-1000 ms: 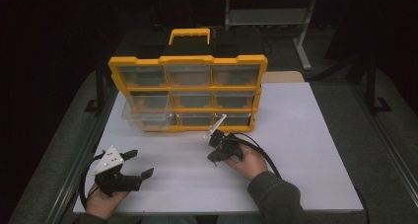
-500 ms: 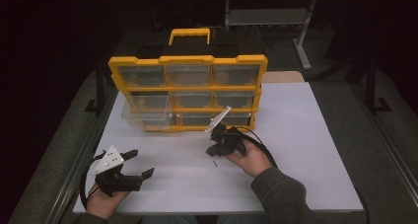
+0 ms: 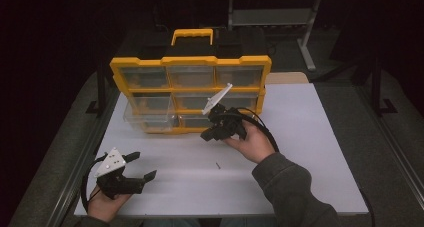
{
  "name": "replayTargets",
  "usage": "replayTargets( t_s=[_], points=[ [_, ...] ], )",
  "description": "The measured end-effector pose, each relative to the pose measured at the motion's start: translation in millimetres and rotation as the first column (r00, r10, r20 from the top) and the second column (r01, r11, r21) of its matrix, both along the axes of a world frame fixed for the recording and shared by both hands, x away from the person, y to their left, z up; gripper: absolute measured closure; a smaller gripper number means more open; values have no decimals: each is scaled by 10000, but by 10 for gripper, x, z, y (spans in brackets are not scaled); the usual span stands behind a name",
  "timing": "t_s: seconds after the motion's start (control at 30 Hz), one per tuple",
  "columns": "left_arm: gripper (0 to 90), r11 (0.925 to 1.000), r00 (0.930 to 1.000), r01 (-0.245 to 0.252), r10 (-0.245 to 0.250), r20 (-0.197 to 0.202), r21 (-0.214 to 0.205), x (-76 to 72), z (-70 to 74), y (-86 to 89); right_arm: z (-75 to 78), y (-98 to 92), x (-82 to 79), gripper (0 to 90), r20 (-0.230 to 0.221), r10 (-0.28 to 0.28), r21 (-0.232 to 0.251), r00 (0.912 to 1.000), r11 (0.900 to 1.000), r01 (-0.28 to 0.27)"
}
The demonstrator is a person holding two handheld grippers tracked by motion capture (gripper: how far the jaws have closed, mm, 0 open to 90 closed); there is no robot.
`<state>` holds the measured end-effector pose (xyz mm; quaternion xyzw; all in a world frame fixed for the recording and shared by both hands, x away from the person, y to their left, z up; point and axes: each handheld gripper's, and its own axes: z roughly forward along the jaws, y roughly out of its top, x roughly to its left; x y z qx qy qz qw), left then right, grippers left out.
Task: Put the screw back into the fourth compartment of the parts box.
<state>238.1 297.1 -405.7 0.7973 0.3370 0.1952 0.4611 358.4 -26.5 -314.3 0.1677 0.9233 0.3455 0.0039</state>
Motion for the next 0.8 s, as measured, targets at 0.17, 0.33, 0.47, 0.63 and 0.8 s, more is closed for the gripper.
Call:
replayTargets(
  t_s=[0.17, 0.33, 0.47, 0.63, 0.8],
  points=[
    [143, 10000, 10000, 42, -42, 44, 26, 0, 0, 5, 452, 216, 118, 871, 373, 339, 73, 9987, 9994, -342],
    [143, 10000, 10000, 36, -36, 42, 70, 1, 2, 12, 676, 345, 174, 871, 607, 450, 37, 9971, 9990, -453],
    [143, 9999, 10000, 55, -55, -8, 95, -1, 4, 15, 920, 567, 253, 871, 837, 608, 82, 9946, 9981, -617],
    [143, 9998, 9999, 115, -116, 72, 178, 3, 8, 22, 1000, 797, 308, 871, 1081, 749, -146, 9913, 9972, -738],
    [143, 9999, 10000, 72, -72, -28, 71, -5, 4, 18, 1003, 934, 345, 870, 1114, 834, -199, 9903, 9965, -817]
  ],
)
